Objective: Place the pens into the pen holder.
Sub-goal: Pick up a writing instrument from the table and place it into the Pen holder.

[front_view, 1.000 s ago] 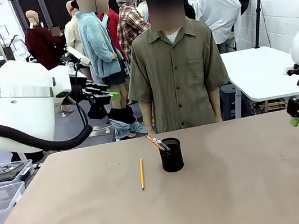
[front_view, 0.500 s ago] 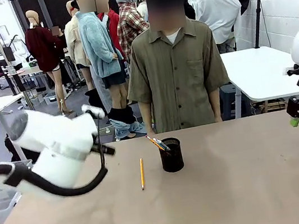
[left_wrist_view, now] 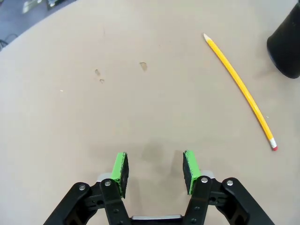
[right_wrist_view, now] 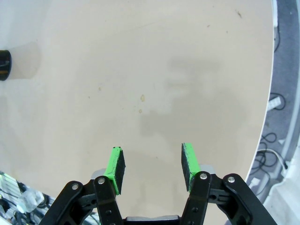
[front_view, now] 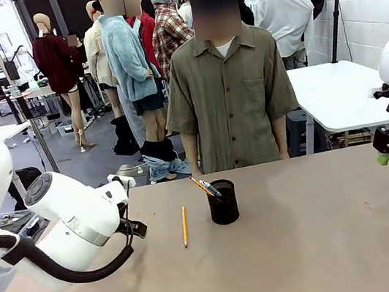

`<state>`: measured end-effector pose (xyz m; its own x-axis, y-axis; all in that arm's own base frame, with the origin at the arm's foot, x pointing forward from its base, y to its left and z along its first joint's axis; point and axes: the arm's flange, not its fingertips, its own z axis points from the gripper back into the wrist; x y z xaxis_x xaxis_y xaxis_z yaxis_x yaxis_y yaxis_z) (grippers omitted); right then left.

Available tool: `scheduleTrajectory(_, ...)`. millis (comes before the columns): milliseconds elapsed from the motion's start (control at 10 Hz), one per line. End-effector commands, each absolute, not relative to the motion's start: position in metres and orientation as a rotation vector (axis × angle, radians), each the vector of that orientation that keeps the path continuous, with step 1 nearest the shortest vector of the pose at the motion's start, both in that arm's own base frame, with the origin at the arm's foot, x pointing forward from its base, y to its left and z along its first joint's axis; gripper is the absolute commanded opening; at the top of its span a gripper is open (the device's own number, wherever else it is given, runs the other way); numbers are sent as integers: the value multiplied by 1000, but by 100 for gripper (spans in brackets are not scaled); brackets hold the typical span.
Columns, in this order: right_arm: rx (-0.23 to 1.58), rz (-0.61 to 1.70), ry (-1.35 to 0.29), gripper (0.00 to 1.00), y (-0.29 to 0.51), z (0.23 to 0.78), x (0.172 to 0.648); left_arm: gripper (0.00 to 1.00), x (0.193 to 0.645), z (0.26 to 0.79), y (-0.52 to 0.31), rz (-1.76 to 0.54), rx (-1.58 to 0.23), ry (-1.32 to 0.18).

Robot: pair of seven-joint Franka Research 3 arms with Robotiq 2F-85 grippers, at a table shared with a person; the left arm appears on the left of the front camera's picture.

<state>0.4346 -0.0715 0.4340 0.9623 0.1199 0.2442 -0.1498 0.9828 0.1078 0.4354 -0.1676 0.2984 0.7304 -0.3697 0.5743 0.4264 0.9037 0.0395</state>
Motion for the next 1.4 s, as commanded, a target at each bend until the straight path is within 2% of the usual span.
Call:
scheduleTrajectory(0,88,120,-237,62,-69,432,435,62,498,474,-239,-405,-34,-470)
scheduleTrajectory(200,88,120,-237,62,-69,432,435,62,496,476,-244,-467,-56,-509)
scheduleTrajectory(300,88,120,-237,62,-69,432,435,62,443,294,-160,-425,-94,-592)
scheduleTrajectory(700,88,120,-237,62,-69,432,435,62,448,299,-159,-444,-100,-586)
scheduleTrajectory(1000,88,120,-237,62,-69,432,435,62,439,322,-208,-343,22,-660)
scheduleTrajectory(1300,88,120,-237,62,-69,432,435,62,445,336,-225,-302,39,-584)
